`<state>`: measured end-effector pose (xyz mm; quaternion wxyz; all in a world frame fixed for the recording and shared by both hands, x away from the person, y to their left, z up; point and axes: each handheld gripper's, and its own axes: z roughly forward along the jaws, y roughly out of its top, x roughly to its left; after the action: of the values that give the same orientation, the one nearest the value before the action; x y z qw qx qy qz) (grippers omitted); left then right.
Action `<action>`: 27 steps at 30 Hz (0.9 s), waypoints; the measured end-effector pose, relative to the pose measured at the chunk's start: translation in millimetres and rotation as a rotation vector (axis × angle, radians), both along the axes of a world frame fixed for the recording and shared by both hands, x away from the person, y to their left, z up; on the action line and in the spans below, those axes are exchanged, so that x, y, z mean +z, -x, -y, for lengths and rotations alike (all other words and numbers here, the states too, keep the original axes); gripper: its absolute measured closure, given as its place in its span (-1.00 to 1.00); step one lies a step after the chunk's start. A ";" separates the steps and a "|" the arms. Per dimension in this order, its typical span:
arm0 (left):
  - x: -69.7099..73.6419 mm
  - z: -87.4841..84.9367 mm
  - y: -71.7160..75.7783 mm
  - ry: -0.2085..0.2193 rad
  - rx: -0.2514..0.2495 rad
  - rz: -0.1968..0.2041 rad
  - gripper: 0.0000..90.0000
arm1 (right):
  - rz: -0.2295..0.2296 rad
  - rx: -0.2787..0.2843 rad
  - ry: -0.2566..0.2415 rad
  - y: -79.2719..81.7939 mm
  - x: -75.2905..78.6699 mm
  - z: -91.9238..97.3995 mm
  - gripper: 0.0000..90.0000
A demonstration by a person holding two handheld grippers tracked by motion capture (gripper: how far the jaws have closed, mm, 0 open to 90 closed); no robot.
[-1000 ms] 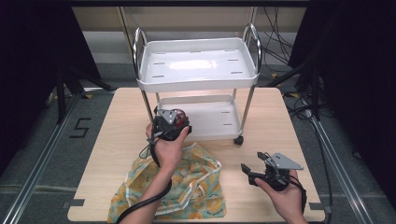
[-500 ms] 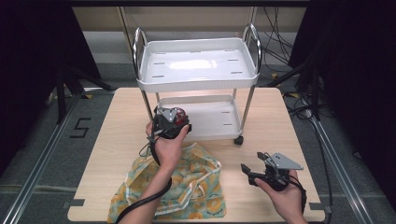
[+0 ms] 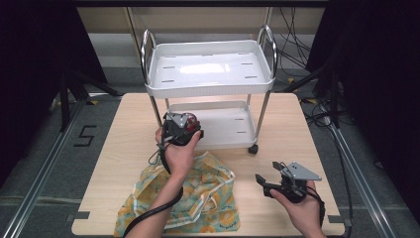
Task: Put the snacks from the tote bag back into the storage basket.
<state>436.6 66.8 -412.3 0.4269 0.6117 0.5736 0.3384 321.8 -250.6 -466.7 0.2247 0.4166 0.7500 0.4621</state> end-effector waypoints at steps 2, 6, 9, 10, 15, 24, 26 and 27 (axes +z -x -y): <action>-0.3 -0.5 -0.8 -0.004 0.000 0.000 -0.50 | 0.000 -0.001 0.000 0.0 0.1 0.0 -0.48; -1.3 -1.3 -2.3 -0.003 0.009 -0.003 -0.50 | 0.000 -0.001 0.000 0.0 0.0 0.2 -0.48; -2.2 -2.1 -3.6 -0.005 0.014 -0.006 -0.50 | 0.006 0.006 -0.002 -0.8 -0.5 0.3 -0.48; -2.5 -2.3 -4.0 -0.008 0.014 -0.007 -0.50 | 0.000 0.005 0.004 -0.3 -0.4 1.0 -0.48; -3.1 -3.4 -4.8 -0.016 0.020 -0.011 -0.50 | 0.009 0.000 0.004 -0.6 -0.3 0.3 -0.48; -5.4 -5.6 -7.0 -0.017 0.028 -0.016 -0.50 | 0.001 0.000 0.000 0.0 -0.1 0.2 -0.48; -6.1 -5.8 -7.2 -0.018 0.030 -0.017 -0.50 | 0.005 0.007 -0.002 -0.9 -0.6 0.0 -0.48; -6.4 -5.9 -7.3 -0.017 0.030 -0.018 -0.50 | 0.000 0.000 0.000 0.0 -0.1 0.1 -0.48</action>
<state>443.9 72.6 -418.7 0.4114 0.6096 0.5836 0.3442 321.8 -250.7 -466.8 0.2246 0.4167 0.7501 0.4618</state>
